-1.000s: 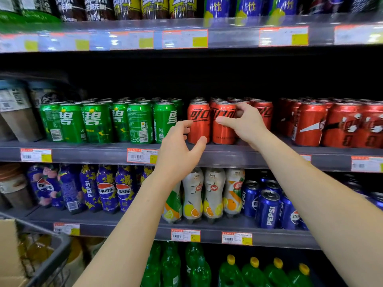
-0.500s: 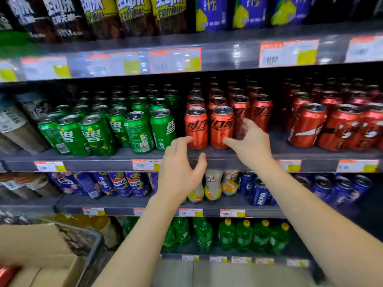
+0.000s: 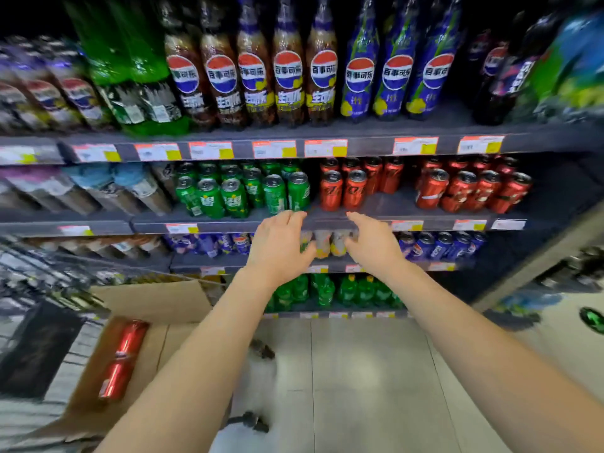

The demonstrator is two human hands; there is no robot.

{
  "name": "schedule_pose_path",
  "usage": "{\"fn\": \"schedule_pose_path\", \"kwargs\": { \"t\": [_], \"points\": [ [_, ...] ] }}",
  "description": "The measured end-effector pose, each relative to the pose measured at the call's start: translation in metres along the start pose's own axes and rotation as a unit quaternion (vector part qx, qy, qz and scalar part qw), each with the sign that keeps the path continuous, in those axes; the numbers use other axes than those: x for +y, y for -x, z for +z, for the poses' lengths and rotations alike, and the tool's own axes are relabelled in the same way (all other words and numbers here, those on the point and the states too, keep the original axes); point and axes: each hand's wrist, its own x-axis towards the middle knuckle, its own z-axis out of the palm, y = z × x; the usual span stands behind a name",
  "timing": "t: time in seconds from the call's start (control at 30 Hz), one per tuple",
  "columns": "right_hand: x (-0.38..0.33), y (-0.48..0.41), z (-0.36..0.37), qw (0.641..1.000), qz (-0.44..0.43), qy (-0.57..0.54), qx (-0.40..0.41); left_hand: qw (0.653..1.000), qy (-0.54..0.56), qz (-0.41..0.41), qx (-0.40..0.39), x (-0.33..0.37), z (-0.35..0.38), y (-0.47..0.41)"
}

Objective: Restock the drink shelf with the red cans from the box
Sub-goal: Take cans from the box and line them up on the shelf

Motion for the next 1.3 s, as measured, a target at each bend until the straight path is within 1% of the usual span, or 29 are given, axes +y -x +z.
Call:
{"fn": "schedule_pose_path", "kwargs": {
  "t": [0.17,0.27,0.43,0.5,0.6,0.73,0.9,1.13,1.23,1.3],
  "points": [
    [-0.058,0.067,0.001,0.998,-0.035,0.035,-0.033,0.999,-0.046,-0.015,-0.017,-0.022,-0.05,0.089],
    [-0.09,0.114,0.013,0.996,-0.055,0.051,-0.049,0.996,-0.059,-0.055,-0.028,-0.03,-0.067,0.152],
    [-0.134,0.188,0.048,0.988,-0.098,0.056,-0.102,0.989,-0.067,-0.125,-0.047,-0.043,-0.087,0.258],
    [-0.156,0.207,0.06,0.984,-0.113,0.057,-0.129,0.984,-0.074,-0.156,-0.052,-0.055,-0.096,0.291],
    [-0.192,0.224,0.079,0.979,-0.136,0.058,-0.137,0.979,-0.08,-0.18,-0.06,-0.082,-0.109,0.329],
    [-0.243,0.232,0.112,0.974,-0.163,0.066,-0.141,0.973,-0.064,-0.211,-0.063,-0.137,-0.12,0.364],
    [-0.311,0.215,0.165,0.967,-0.174,0.089,-0.164,0.968,-0.041,-0.239,-0.065,-0.227,-0.124,0.395],
    [-0.396,0.181,0.256,0.967,-0.118,0.084,-0.211,0.959,-0.036,-0.254,-0.116,-0.361,-0.12,0.413],
    [-0.416,0.17,0.296,0.964,-0.073,0.05,-0.251,0.952,-0.022,-0.267,-0.148,-0.402,-0.11,0.408],
    [-0.422,0.159,0.321,0.958,-0.055,0.047,-0.276,0.947,-0.004,-0.273,-0.168,-0.422,-0.095,0.4]
  ]
}}
